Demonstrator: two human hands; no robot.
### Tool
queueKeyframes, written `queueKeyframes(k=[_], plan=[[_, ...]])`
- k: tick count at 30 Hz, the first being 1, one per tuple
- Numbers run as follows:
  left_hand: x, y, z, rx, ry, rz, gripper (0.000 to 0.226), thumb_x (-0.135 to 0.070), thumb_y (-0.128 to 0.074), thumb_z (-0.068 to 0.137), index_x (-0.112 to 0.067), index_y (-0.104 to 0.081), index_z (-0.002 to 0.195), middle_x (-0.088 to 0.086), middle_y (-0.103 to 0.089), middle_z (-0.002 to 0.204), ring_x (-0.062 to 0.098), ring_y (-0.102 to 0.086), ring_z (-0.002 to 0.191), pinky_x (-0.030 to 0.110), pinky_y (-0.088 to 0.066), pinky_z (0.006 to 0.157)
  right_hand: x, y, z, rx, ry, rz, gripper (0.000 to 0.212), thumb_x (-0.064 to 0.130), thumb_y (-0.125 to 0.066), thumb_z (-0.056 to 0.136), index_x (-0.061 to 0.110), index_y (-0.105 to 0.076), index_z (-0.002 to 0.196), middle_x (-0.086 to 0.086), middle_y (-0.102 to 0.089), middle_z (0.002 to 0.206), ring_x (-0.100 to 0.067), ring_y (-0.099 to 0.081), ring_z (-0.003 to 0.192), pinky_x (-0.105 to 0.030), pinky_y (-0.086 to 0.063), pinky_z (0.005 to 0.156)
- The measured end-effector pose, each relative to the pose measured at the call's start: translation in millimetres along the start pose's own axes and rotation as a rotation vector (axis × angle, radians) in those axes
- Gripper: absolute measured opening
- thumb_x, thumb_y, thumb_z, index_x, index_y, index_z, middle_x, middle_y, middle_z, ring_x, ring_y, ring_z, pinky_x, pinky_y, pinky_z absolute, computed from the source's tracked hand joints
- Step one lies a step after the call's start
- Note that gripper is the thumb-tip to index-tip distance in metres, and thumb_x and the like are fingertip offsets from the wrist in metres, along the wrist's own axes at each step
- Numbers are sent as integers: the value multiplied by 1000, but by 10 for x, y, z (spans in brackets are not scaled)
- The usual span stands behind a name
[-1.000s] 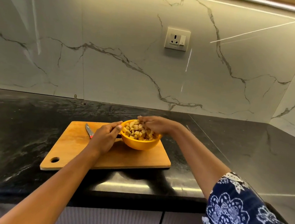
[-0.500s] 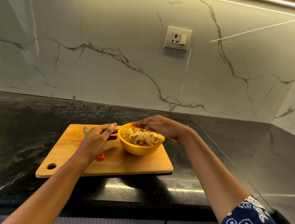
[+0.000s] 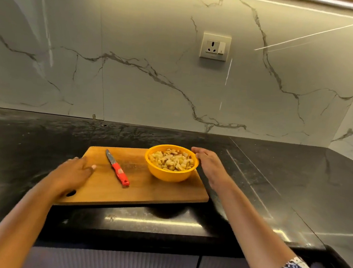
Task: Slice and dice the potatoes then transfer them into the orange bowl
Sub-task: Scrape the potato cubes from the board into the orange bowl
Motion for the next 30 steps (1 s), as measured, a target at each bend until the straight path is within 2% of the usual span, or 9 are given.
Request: queueKeyframes(k=[3,6,12,18,21,23,25,28,30], plan=[[-39,-45,-3,54,-38,-20,59,-41,-27,102,-12,-12,151,12,-7,158,25,-4,146,42,-5,116,-112,-109,-29,-23,-104,79,41,31,-35,103,11,-56,131,-4,-58,129,-17,-49,123,-28,-35,99],[-108,-90,-3,63,-41,47,59,-42,-23,102,-12,-9,151,13,-6,158,26,-3,146,43,-3,116,-183,-94,-48,-1,-161,93,47,43,-34,102,13,-58,130,-4,-59,129,-18,-49,123,-34,-34,106],[-501,-248,-38,78,-101,119,61,-45,-19,101,-12,-6,151,14,-4,158,27,-1,146,43,-2,116,-289,303,-198,-95,-167,118,36,39,-34,103,19,-64,107,-8,-61,125,-20,-50,120,-28,-33,89],[-917,-361,-127,70,-167,193,64,-51,-16,99,-15,-4,151,12,1,158,25,6,145,45,3,117,-367,677,-363,-190,-168,151,39,33,-34,103,21,-66,84,2,-66,93,-10,-54,94,-25,-37,77],[-1188,-366,-315,-69,-183,246,75,-67,-16,91,-19,-20,149,12,-14,157,28,-8,145,51,-6,115,-367,706,-338,-198,-186,142,38,32,-35,103,18,-67,87,1,-65,94,-10,-54,92,-26,-35,80],[-1392,-375,-413,-191,-180,229,85,-79,-23,81,-19,-41,138,10,-43,142,28,-35,133,49,-31,104,-335,678,-320,-225,-196,111,35,30,-37,102,13,-67,101,-4,-65,103,-15,-54,96,-28,-36,82],[-1537,-377,-428,-193,-145,200,82,-79,-41,76,-17,-48,129,5,-56,126,25,-50,117,42,-39,91,-315,671,-316,-258,-191,96,30,25,-38,101,11,-65,101,-5,-63,98,-14,-53,87,-28,-38,75],[-1558,-310,-333,-104,-90,130,40,-54,-59,78,-20,-58,100,-1,-60,94,21,-55,95,38,-38,87,-273,648,-323,-269,-177,79,33,21,-38,101,16,-58,75,-2,-57,73,-14,-50,73,-25,-38,64],[-1448,-192,-244,-77,-43,93,28,-49,-61,77,-22,-55,81,-1,-56,82,18,-55,86,34,-44,87,-262,603,-302,-252,-179,78,33,20,-38,100,16,-58,76,-2,-57,72,-16,-52,77,-27,-39,66]])
Point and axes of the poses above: each hand's wrist, its own z-axis towards the middle knuckle, its own y-axis out of the back of the hand, x = y × z, the point moved 1 cm from there along z, towards the middle knuckle
